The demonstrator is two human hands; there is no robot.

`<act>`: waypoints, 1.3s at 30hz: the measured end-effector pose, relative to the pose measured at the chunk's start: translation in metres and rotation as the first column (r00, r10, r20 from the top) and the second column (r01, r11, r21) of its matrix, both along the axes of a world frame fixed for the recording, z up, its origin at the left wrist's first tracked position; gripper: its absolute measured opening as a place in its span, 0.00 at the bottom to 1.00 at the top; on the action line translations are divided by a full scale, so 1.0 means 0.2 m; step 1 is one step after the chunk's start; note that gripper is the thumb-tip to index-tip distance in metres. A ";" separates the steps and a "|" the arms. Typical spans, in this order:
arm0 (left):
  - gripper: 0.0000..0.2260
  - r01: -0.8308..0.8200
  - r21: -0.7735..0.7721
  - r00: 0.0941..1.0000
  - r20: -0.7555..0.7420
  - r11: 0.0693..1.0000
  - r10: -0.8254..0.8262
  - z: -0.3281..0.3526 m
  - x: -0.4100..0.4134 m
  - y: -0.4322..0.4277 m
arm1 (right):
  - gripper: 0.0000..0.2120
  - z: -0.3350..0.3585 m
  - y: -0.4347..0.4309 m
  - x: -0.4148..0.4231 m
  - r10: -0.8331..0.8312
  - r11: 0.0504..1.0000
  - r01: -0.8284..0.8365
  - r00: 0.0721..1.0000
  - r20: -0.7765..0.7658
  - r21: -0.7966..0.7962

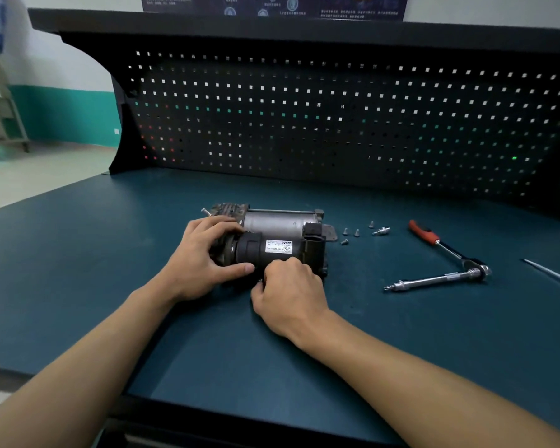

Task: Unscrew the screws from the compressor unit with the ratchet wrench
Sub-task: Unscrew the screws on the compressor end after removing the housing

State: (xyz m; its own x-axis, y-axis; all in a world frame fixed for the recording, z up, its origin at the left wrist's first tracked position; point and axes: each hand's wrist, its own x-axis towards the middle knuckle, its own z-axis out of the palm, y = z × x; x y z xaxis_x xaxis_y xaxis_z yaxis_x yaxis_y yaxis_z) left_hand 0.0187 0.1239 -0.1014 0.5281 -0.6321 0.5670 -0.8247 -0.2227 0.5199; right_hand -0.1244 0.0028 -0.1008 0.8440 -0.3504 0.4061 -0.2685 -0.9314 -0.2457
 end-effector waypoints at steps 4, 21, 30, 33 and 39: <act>0.31 0.006 0.003 1.000 -0.009 1.000 -0.006 0.00 0.00 0.00 | 0.08 0.00 0.01 0.01 -0.013 1.000 0.012 1.000 0.014 0.028; 0.41 0.016 0.104 0.998 0.065 0.994 -0.023 -0.02 0.04 0.01 | 0.14 -0.05 -0.06 -0.03 -0.112 0.991 0.107 0.992 0.053 0.086; 0.40 0.002 0.110 0.997 0.074 0.994 -0.010 -0.03 0.04 0.00 | 0.10 -0.03 -0.03 -0.02 -0.109 0.993 0.104 0.991 0.084 0.061; 0.40 0.002 0.102 0.997 0.074 0.995 -0.010 -0.04 0.04 0.00 | 0.10 -0.03 -0.05 -0.04 -0.126 0.990 0.121 0.989 0.072 0.069; 0.40 0.010 0.095 0.997 0.074 0.995 -0.017 -0.04 0.06 0.00 | 0.09 -0.01 -0.19 -0.18 -0.241 0.963 0.238 0.970 0.010 0.130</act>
